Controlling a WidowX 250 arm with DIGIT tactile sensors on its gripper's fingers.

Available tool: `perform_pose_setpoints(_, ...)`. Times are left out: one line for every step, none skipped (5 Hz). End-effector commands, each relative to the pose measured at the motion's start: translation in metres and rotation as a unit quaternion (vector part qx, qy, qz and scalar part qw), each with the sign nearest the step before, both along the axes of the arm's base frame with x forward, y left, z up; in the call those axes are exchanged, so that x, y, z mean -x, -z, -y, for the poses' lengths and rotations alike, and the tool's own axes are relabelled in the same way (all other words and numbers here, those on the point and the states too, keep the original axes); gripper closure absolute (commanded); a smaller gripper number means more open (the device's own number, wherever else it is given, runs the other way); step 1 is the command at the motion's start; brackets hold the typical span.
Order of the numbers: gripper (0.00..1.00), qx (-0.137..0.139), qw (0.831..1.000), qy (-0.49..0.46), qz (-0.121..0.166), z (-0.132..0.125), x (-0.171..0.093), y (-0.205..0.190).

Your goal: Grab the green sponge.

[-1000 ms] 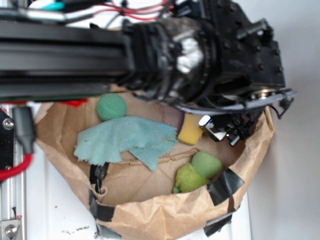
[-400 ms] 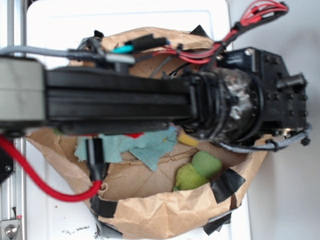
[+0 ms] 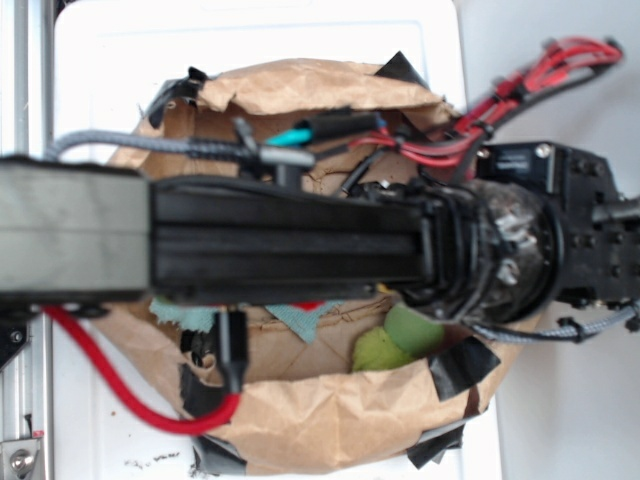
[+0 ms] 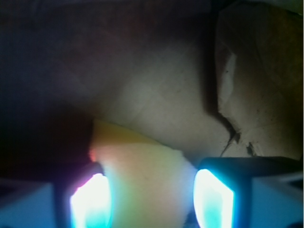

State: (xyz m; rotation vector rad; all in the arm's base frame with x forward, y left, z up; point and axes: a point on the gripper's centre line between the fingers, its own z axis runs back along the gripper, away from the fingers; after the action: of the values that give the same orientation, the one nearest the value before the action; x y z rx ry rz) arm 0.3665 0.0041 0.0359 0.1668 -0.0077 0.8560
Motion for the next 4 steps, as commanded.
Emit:
perform_pose_setpoints(1.00,0.004,0.999,0.010,0.034,0.007,-0.002,-0.009)
perform_pose_setpoints(1.00,0.014,0.999,0.018,0.041,-0.001,0.003,-0.019)
perform_pose_setpoints(1.00,0.033,0.998,0.026,0.044,-0.010,0.011,-0.036)
perform_pose_setpoints(1.00,0.065,0.996,0.046,0.042,-0.021,0.024,-0.060)
